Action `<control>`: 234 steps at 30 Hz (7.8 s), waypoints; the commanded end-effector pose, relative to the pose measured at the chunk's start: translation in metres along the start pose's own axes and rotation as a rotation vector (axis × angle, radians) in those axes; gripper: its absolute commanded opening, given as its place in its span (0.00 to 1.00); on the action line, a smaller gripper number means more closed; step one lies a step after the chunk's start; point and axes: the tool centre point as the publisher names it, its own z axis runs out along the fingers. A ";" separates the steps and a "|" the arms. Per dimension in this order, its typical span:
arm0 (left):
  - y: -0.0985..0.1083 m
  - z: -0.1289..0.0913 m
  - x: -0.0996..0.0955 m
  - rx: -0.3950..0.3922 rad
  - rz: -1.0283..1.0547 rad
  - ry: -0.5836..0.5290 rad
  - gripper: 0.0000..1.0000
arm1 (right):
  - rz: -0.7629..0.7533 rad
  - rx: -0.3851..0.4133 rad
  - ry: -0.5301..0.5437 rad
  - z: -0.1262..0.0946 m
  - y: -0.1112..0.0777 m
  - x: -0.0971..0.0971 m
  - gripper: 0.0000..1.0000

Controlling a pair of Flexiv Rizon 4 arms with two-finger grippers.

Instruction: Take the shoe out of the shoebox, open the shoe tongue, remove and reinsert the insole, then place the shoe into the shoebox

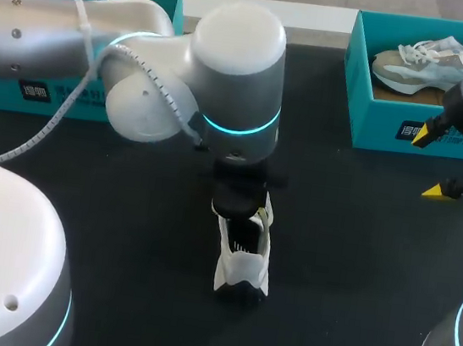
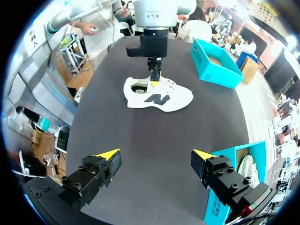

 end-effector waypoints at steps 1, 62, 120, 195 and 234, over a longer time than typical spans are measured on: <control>-0.001 -0.012 0.003 -0.012 -0.015 -0.018 0.41 | 0.000 0.002 0.001 0.001 0.000 -0.001 1.00; -0.078 -0.061 0.023 -0.112 -1.383 -0.088 1.00 | 0.000 0.002 0.001 0.001 0.000 -0.001 1.00; -0.116 0.047 -0.015 -0.014 -1.637 0.008 0.93 | 0.000 0.002 0.001 0.001 0.000 -0.001 1.00; 0.001 -0.191 0.194 0.175 -1.207 0.352 0.00 | 0.000 0.002 0.001 0.001 0.000 -0.001 1.00; 0.128 -0.216 0.394 0.131 -1.224 0.344 0.00 | 0.000 0.002 0.001 0.001 0.000 -0.001 1.00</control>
